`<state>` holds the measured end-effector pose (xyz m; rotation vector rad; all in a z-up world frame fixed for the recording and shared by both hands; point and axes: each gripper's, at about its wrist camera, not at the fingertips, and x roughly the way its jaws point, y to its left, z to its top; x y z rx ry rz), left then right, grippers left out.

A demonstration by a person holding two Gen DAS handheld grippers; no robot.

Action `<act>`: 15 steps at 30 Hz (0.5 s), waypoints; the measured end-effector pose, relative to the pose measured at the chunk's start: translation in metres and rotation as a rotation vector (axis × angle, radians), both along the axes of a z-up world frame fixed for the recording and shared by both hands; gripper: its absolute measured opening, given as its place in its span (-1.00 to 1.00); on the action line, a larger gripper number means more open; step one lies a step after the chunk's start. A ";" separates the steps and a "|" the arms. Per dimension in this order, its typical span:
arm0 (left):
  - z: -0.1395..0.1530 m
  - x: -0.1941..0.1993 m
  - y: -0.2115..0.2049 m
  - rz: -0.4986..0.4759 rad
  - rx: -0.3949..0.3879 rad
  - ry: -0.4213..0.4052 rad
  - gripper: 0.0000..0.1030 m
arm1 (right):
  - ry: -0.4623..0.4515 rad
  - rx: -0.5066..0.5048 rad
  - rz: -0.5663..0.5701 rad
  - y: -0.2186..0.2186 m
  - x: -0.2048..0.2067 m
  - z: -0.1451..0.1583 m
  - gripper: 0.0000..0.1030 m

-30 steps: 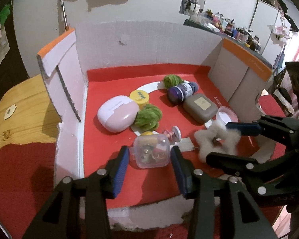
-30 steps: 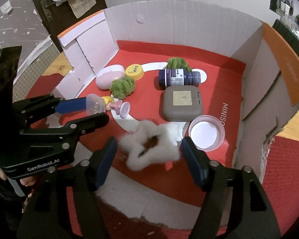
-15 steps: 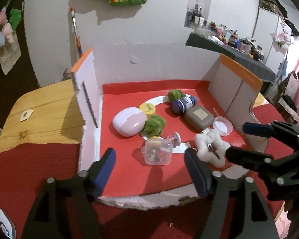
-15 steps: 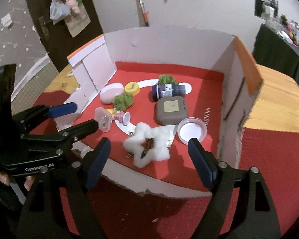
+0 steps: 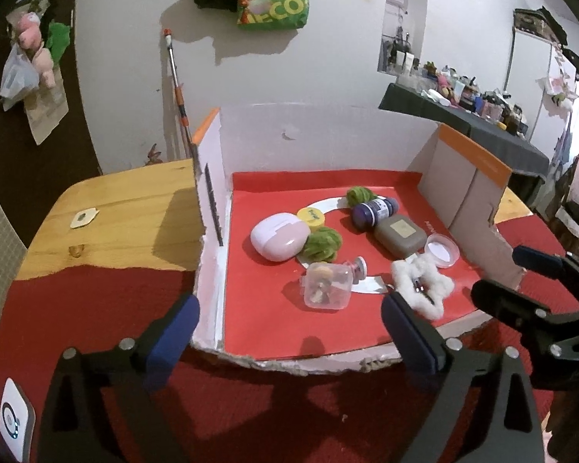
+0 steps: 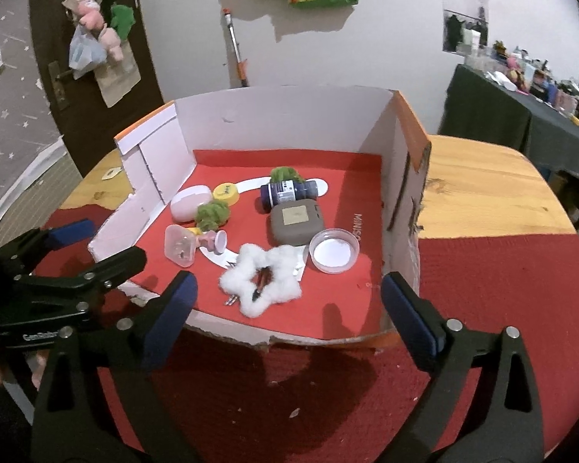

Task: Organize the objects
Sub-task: 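Lower the clear box and white star onto the box floor and open both grippers, then withdraw both open grippers away from the box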

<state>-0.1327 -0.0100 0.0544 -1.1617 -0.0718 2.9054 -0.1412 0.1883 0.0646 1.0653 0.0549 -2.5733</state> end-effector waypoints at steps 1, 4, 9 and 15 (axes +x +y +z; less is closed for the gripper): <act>0.000 0.000 0.000 0.000 0.000 0.000 0.89 | 0.000 -0.005 -0.006 0.000 0.001 -0.001 0.89; 0.000 0.003 0.001 0.002 -0.007 0.003 0.89 | 0.003 -0.001 -0.020 0.001 0.002 -0.004 0.89; -0.002 0.009 0.001 0.015 -0.001 0.015 0.96 | 0.012 0.015 -0.030 -0.001 0.005 -0.008 0.89; -0.007 0.011 0.001 0.036 -0.015 0.012 0.96 | 0.028 0.048 -0.035 -0.004 0.007 -0.009 0.89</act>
